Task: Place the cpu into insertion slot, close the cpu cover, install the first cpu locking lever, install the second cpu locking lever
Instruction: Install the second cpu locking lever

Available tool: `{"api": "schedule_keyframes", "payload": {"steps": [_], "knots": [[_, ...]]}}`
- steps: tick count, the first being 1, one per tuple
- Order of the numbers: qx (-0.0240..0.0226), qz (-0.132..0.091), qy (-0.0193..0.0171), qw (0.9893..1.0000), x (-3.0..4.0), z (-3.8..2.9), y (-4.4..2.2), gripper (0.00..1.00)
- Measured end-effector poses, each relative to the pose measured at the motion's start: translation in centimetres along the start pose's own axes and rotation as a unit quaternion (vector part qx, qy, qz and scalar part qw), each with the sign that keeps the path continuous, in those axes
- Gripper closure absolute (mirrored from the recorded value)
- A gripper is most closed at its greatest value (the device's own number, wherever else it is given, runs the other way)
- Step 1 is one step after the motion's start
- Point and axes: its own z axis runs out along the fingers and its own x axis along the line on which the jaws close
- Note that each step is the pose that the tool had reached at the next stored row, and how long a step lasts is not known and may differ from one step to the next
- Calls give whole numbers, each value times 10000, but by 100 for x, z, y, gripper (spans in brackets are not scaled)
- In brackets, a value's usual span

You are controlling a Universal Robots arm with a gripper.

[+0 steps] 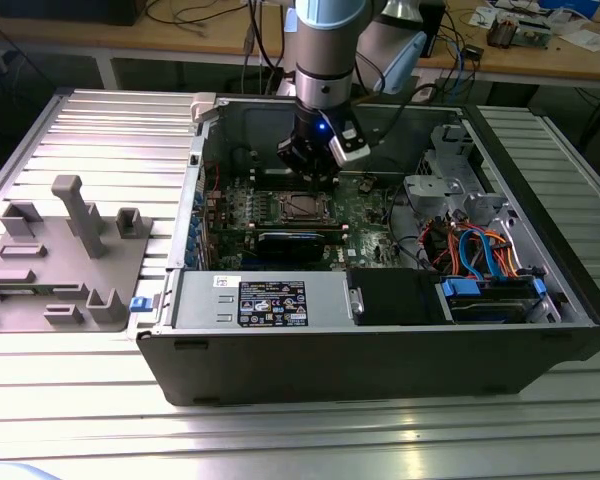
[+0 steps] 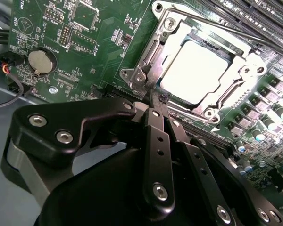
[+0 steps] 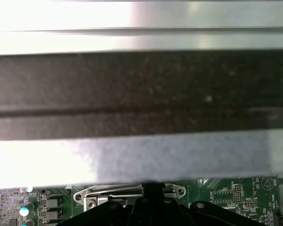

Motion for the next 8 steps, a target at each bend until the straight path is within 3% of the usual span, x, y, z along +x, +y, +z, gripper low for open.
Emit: {"api": "schedule_keyframes", "payload": {"steps": [8], "knots": [[-2, 1, -1, 10000, -3, -57, 4, 89]]}}
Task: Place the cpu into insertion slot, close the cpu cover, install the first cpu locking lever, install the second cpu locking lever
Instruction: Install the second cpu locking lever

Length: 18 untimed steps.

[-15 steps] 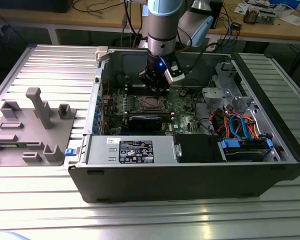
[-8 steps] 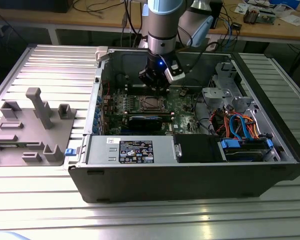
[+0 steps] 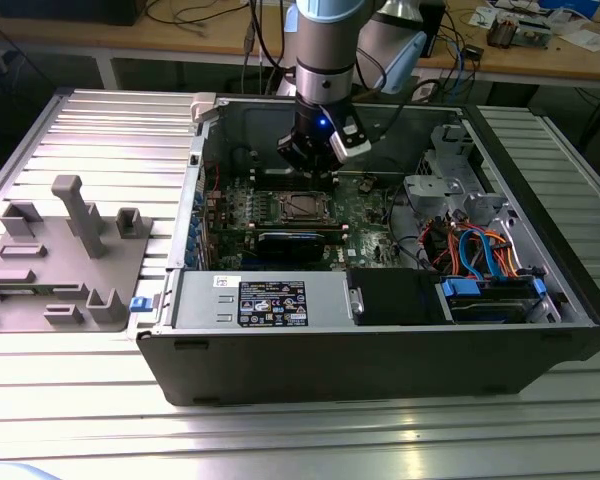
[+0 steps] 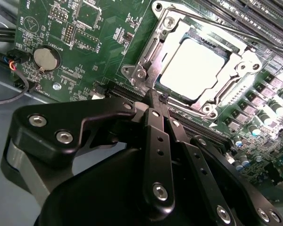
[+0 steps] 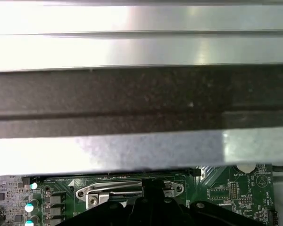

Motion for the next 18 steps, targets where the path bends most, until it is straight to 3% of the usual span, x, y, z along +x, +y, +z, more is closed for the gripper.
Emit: {"api": "schedule_keyframes", "payload": {"steps": [18], "knots": [[2, 0, 1, 10000, -2, -5, -55, 89]]}}
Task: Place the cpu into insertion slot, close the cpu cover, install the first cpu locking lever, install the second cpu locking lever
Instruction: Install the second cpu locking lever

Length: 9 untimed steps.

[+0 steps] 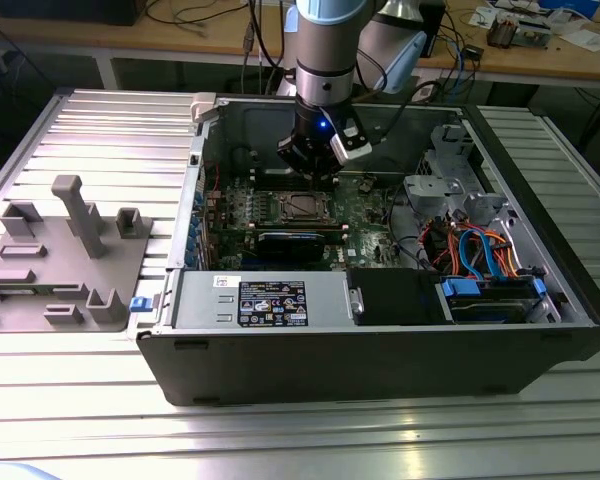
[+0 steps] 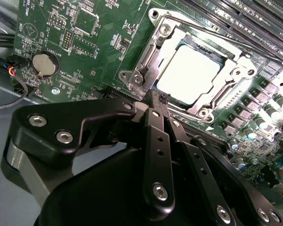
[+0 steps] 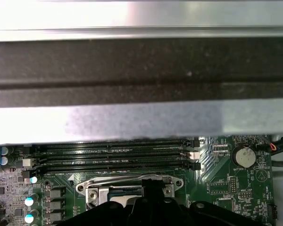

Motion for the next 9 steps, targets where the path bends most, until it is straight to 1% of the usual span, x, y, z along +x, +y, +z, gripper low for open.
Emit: {"api": "schedule_keyframes", "payload": {"steps": [9], "knots": [[6, 0, 0, 10000, 0, -1, 0, 89]]}}
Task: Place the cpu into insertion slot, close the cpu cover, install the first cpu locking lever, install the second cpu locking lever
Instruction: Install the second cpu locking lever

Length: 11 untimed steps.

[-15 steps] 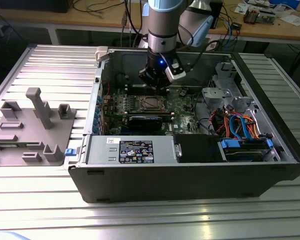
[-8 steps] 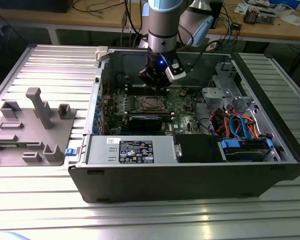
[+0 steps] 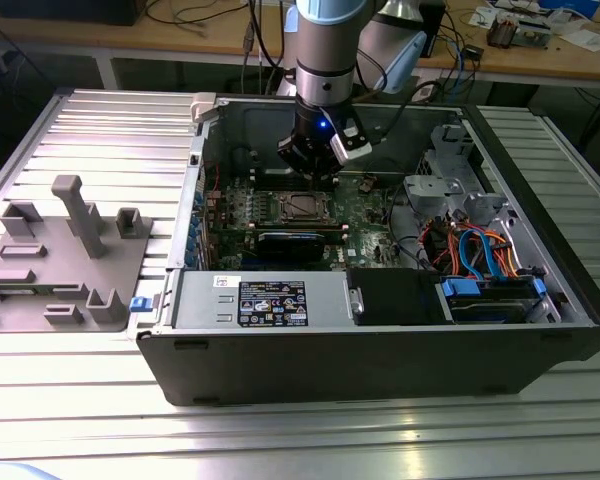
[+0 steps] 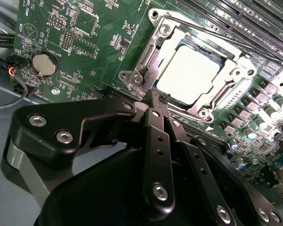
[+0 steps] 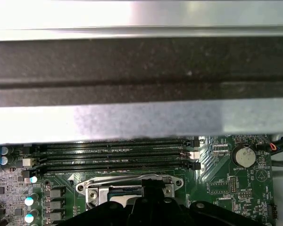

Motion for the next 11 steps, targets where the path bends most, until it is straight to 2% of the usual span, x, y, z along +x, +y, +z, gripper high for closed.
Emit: {"api": "schedule_keyframes", "payload": {"steps": [2, 7, 11], "knots": [[0, 0, 0, 10000, -1, -14, 1, 89], [0, 0, 0, 10000, -5, -110, 6, 89], [0, 0, 0, 10000, -5, -116, 6, 89]]}}
